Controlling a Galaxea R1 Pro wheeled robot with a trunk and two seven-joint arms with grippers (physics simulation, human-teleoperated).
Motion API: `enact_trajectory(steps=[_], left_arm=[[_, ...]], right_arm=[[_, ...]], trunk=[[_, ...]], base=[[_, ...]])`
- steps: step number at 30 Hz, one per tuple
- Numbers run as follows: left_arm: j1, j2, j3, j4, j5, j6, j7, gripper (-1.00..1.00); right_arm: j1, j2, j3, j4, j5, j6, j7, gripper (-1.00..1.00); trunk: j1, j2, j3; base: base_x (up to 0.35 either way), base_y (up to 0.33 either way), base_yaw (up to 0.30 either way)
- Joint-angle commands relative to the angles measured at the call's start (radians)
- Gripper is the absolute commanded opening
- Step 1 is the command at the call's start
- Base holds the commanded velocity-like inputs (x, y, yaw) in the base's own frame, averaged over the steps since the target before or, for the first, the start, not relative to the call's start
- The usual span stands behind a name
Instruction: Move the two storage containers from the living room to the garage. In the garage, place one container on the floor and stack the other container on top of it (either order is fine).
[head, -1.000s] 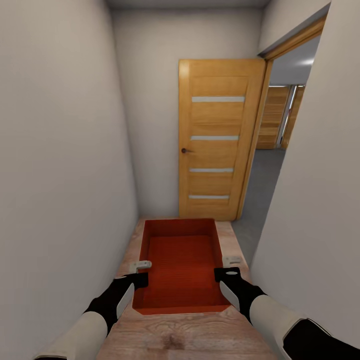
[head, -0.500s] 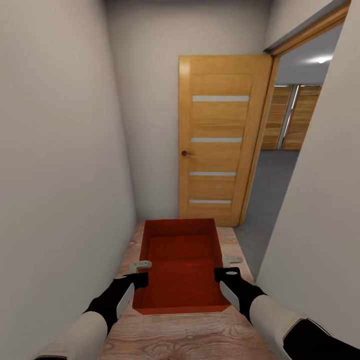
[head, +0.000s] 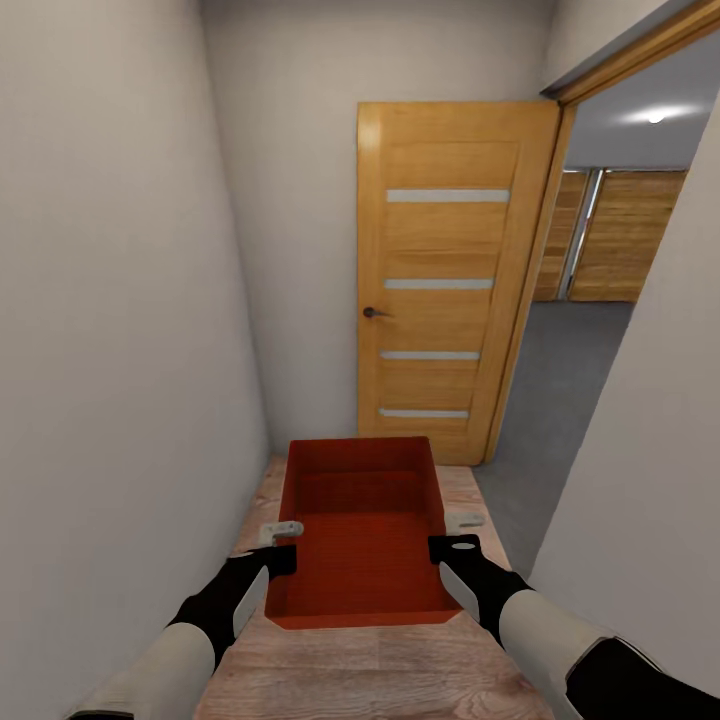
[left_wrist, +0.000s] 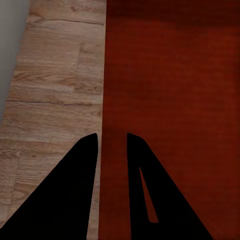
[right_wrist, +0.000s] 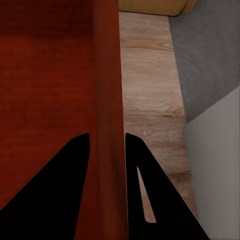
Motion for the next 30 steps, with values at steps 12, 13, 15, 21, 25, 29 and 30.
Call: enact_trajectory(steps=[12, 13, 15, 21, 25, 29, 30], left_arm=[[0.000, 0.005, -0.010, -0.001, -0.019, 0.008, 0.013, -1.00], [0.000, 0.005, -0.010, -0.001, -0.019, 0.008, 0.013, -1.00], [0.000, 0.005, -0.010, -0.001, -0.019, 0.008, 0.013, -1.00], [0.000, 0.005, -0.010, -0.001, -0.019, 0.008, 0.013, -1.00], [0.000, 0.005, -0.010, -0.001, -0.020, 0.008, 0.013, -1.00], [0.000, 0.005, -0.010, -0.001, -0.020, 0.008, 0.013, -1.00], [0.000, 0.005, -0.010, -0.001, -0.019, 0.008, 0.013, -1.00]], right_arm=[[-0.002, -0.005, -0.004, -0.002, 0.017, 0.008, -0.010, -1.00], [-0.002, -0.005, -0.004, -0.002, 0.017, 0.008, -0.010, -1.00], [-0.002, -0.005, -0.004, -0.002, 0.017, 0.008, -0.010, -1.00], [-0.002, -0.005, -0.004, -0.002, 0.017, 0.008, -0.010, -1.00], [-0.002, -0.005, -0.005, -0.002, 0.017, 0.008, -0.010, -1.00], [-0.002, -0.005, -0.004, -0.002, 0.017, 0.008, -0.010, -1.00], [-0.002, -0.005, -0.004, -0.002, 0.017, 0.008, -0.010, -1.00]], trunk=[[0.001, -0.002, -0.002], [0.001, -0.002, -0.002], [0.001, -0.002, -0.002], [0.001, -0.002, -0.002], [0.001, -0.002, -0.002], [0.001, -0.002, -0.002], [0.001, -0.002, -0.002]], base=[[0.323, 0.000, 0.000], [0.323, 0.000, 0.000], [0.323, 0.000, 0.000], [0.323, 0.000, 0.000], [0.323, 0.000, 0.000], [0.323, 0.000, 0.000], [0.323, 0.000, 0.000]])
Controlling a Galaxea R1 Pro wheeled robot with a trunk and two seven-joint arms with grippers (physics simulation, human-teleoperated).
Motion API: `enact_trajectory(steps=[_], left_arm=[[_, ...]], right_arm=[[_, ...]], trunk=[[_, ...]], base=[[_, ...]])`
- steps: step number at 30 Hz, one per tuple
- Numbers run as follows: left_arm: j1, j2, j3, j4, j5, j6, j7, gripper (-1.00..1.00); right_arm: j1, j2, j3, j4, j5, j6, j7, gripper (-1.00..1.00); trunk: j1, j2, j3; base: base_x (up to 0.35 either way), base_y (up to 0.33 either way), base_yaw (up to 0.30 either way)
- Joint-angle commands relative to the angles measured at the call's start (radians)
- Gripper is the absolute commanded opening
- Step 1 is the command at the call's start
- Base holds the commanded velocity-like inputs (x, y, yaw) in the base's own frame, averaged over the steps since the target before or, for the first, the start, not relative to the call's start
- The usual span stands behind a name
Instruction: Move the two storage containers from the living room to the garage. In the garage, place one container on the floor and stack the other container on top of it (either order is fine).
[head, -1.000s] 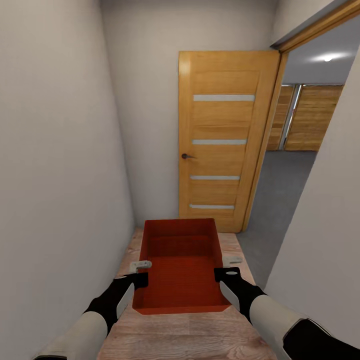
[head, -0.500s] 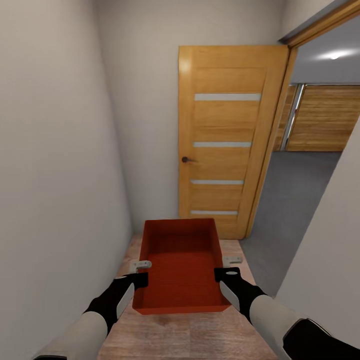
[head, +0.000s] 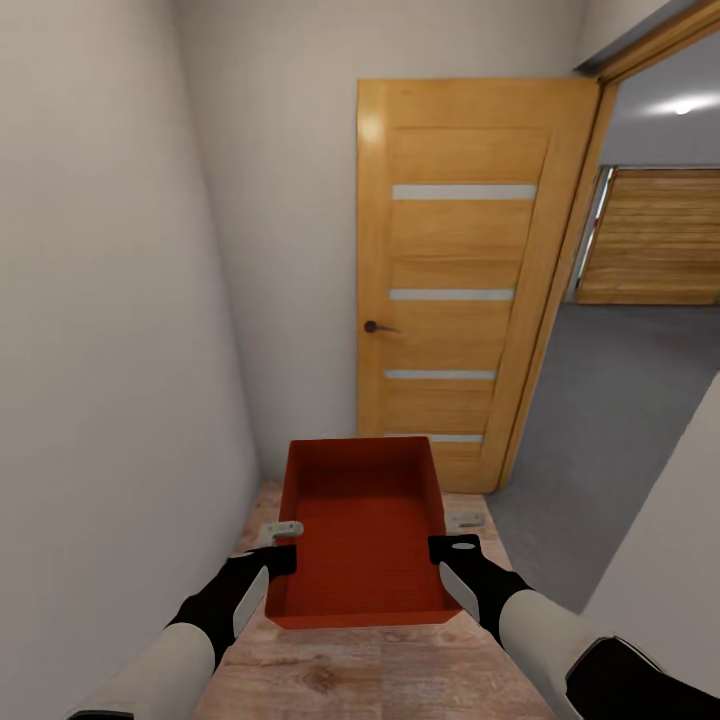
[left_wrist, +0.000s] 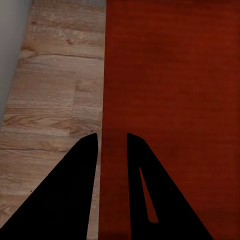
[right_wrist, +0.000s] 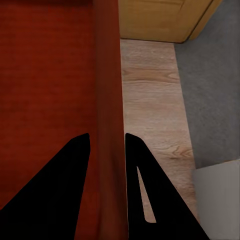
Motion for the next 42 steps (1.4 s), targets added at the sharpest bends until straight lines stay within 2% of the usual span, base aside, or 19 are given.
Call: enact_trajectory(steps=[1, 16, 17, 19, 22, 24, 26, 30, 35, 38, 41, 42], left_arm=[[0.000, 0.005, -0.010, -0.001, -0.019, 0.008, 0.013, -1.00], [0.001, 0.005, -0.010, -0.001, -0.020, 0.008, 0.013, -1.00], [0.000, 0.006, 0.005, -0.008, 0.010, 0.012, 0.007, -1.00], [0.000, 0.010, 0.007, -0.016, 0.010, 0.017, 0.007, -1.00], [0.000, 0.016, 0.006, -0.022, 0.016, 0.022, 0.007, -1.00], [0.000, 0.024, -0.011, -0.028, 0.040, 0.025, 0.007, -1.00], [0.000, 0.024, -0.021, -0.036, 0.045, 0.026, 0.008, -1.00], [0.000, 0.024, -0.023, -0.041, 0.043, 0.026, 0.009, -1.00], [0.000, 0.024, -0.029, -0.041, 0.047, 0.026, 0.011, -1.00], [0.000, 0.029, -0.046, -0.039, 0.072, 0.026, 0.011, -1.00], [0.000, 0.033, -0.060, -0.040, 0.083, 0.026, 0.011, -1.00], [0.000, 0.024, 0.009, -0.068, 0.008, 0.026, 0.011, -1.00]], right_arm=[[-0.002, -0.005, -0.004, -0.002, 0.017, 0.008, -0.010, -1.00], [-0.002, -0.005, -0.005, -0.002, 0.017, 0.008, -0.010, -1.00], [-0.001, 0.004, 0.006, -0.002, 0.000, 0.010, -0.004, -1.00], [-0.001, 0.005, -0.002, -0.002, 0.007, 0.010, -0.004, -1.00], [-0.001, 0.018, -0.023, -0.002, 0.032, 0.013, -0.008, -1.00], [-0.001, 0.029, -0.058, -0.002, 0.070, 0.014, -0.011, -1.00], [-0.001, 0.029, -0.091, -0.002, 0.103, 0.014, -0.012, -1.00], [-0.001, 0.029, -0.111, -0.002, 0.120, 0.015, -0.013, -1.00], [-0.001, 0.031, -0.091, -0.002, 0.099, 0.014, -0.024, -1.00], [-0.001, 0.035, -0.084, -0.002, 0.093, 0.014, -0.031, -1.00], [-0.001, 0.032, -0.066, -0.002, 0.073, 0.012, -0.037, -1.00], [-0.001, 0.032, 0.006, -0.001, -0.001, 0.012, -0.087, -1.00]], trunk=[[0.001, -0.002, -0.002], [0.001, -0.002, -0.002], [0.001, -0.002, -0.002], [0.001, -0.002, -0.002], [0.001, -0.002, -0.002], [0.001, -0.002, -0.002], [0.001, -0.002, -0.002], [0.001, -0.002, -0.002], [0.001, -0.002, -0.002], [0.001, -0.002, -0.002], [0.001, -0.002, -0.002], [0.001, -0.002, -0.002]], base=[[0.323, 0.000, 0.000], [0.323, 0.000, 0.000], [0.000, 0.000, 0.000], [0.000, 0.000, 0.000], [0.000, 0.000, 0.000], [0.000, 0.000, 0.000], [0.000, 0.000, 0.000], [0.000, 0.000, 0.000], [0.000, 0.000, -0.086], [0.000, 0.000, -0.183], [0.000, 0.000, -0.059], [0.000, 0.000, -0.019]])
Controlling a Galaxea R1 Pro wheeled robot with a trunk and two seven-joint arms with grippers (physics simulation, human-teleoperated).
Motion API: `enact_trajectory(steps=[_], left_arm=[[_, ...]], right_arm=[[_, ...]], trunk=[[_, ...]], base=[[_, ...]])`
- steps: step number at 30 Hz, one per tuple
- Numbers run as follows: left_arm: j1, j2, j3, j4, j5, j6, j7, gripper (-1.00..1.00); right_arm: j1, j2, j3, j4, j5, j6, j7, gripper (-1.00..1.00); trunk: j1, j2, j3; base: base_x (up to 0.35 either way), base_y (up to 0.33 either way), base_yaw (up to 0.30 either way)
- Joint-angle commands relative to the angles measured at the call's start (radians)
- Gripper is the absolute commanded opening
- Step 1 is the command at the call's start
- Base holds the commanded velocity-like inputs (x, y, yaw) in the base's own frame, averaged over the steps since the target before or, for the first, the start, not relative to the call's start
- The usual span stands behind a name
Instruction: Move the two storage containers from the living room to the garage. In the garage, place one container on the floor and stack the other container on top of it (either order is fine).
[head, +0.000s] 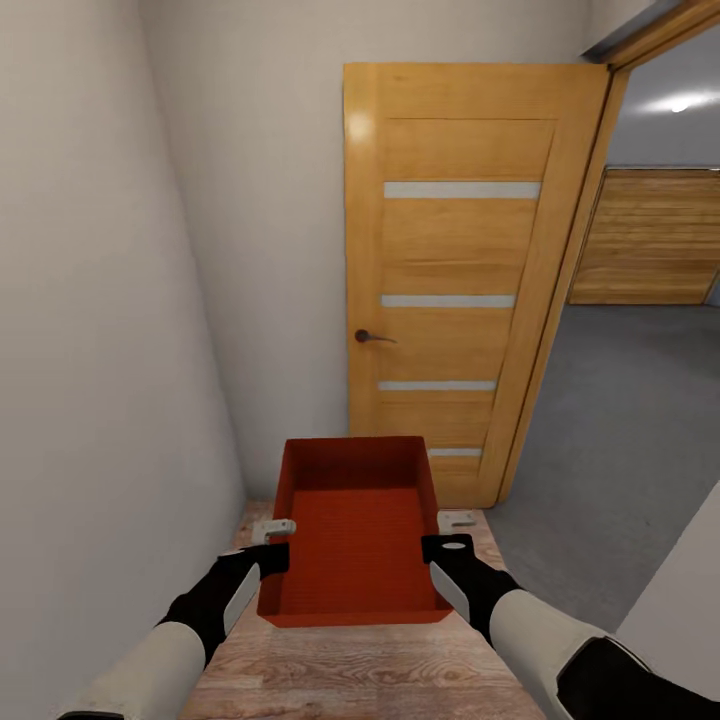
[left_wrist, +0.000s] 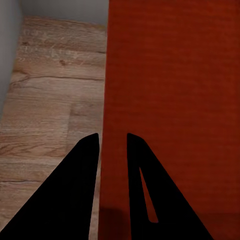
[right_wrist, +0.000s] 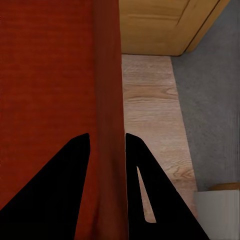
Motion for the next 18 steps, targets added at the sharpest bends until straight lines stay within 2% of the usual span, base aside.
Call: enact_trajectory(steps=[1, 18], left_arm=[[-0.001, -0.008, 0.022, -0.051, -0.018, 0.007, 0.028, -1.00], [-0.001, -0.008, 0.023, -0.049, -0.018, 0.005, 0.028, -1.00]], right_arm=[[0.000, 0.000, 0.007, 0.000, -0.005, 0.008, -0.048, -1.00], [0.000, 0.001, 0.007, 0.001, -0.005, 0.013, -0.046, -1.00]], trunk=[[0.001, -0.002, -0.002], [0.001, -0.002, -0.002]], base=[[0.000, 0.000, -0.010], [0.000, 0.000, -0.001]])
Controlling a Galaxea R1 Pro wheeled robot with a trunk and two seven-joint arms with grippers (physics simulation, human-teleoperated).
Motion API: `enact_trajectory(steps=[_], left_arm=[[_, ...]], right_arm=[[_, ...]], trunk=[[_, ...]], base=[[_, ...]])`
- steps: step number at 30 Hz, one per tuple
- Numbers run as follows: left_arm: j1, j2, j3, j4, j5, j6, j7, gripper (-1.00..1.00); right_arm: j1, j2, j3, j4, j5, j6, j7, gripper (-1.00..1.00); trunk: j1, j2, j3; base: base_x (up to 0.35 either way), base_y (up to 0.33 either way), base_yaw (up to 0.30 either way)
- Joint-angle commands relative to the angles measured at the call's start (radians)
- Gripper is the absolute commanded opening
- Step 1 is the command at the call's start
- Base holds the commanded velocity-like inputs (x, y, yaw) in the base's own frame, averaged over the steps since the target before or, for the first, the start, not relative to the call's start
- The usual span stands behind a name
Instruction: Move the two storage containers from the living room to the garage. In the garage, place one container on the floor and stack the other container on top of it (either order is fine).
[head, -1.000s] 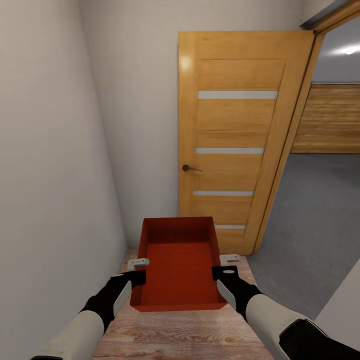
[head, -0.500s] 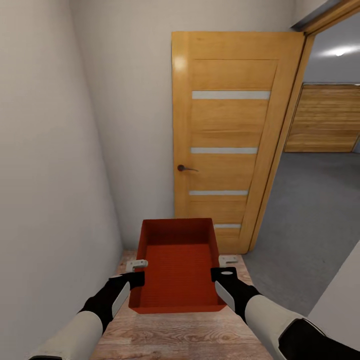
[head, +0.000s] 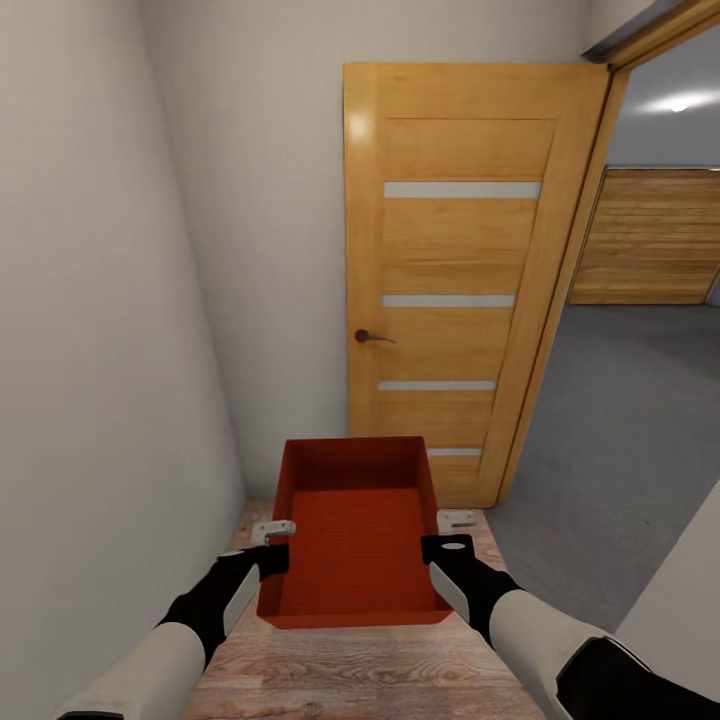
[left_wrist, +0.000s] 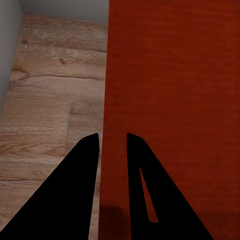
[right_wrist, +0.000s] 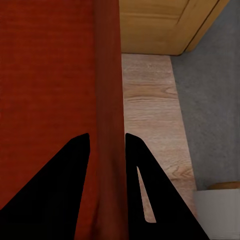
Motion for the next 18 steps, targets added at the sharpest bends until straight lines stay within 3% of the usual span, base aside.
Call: enact_trajectory(steps=[1, 18], left_arm=[[-0.001, -0.008, 0.019, -0.056, -0.017, 0.007, 0.031, -1.00], [-0.001, -0.008, 0.019, -0.056, -0.017, 0.005, 0.031, -1.00]], right_arm=[[0.000, 0.002, 0.003, 0.001, -0.003, 0.010, -0.043, -1.00], [0.000, 0.004, 0.003, 0.001, -0.005, 0.008, -0.042, -1.00]], trunk=[[0.001, -0.002, -0.002], [0.001, -0.002, -0.002]], base=[[0.000, 0.000, 0.000], [0.000, 0.000, 0.000]])
